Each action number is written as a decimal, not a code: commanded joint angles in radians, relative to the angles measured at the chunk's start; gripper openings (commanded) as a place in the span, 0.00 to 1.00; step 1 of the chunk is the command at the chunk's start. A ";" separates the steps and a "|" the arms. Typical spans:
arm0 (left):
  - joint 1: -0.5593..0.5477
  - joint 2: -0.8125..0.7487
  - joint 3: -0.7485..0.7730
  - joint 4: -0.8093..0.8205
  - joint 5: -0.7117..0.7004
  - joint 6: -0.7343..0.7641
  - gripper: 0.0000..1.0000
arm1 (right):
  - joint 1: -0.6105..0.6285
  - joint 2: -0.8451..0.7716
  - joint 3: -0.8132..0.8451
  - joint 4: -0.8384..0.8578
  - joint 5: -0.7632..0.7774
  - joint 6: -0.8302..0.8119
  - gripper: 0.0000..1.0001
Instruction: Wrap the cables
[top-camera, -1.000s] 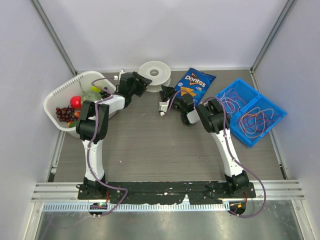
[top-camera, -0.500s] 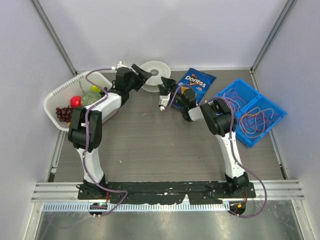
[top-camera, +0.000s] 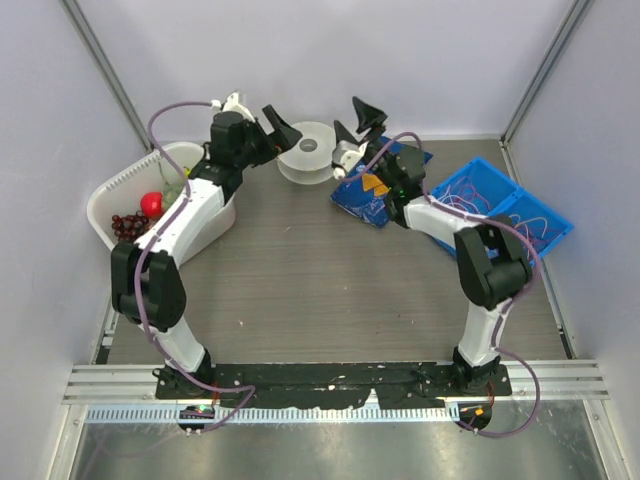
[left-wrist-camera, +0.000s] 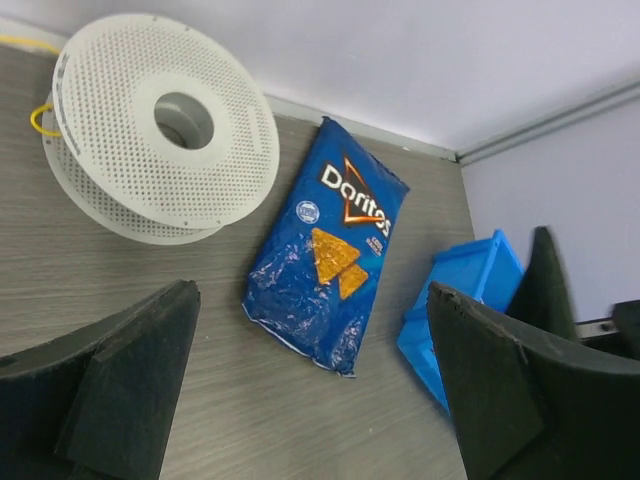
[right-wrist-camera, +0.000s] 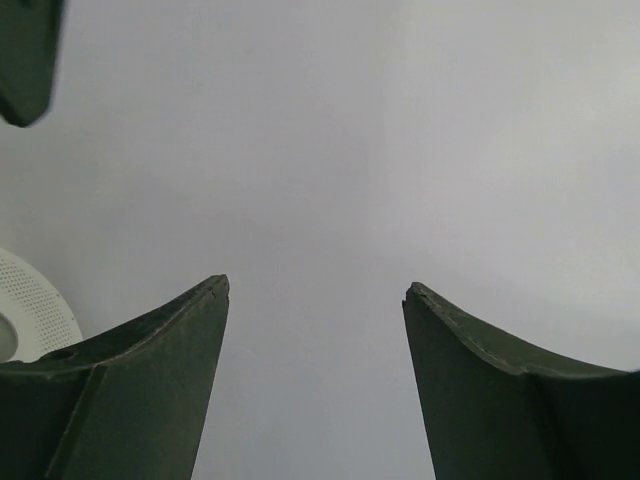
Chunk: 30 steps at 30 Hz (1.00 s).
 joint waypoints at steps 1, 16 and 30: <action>-0.004 -0.088 0.157 -0.234 0.058 0.204 1.00 | -0.007 -0.227 -0.016 -0.272 0.163 0.117 0.77; -0.003 -0.084 0.425 -1.008 0.098 0.664 1.00 | -0.070 -0.706 -0.005 -1.299 0.462 0.859 0.80; -0.053 -0.304 -0.010 -0.792 -0.059 0.664 0.99 | -0.236 -0.885 -0.317 -1.311 0.442 1.025 0.80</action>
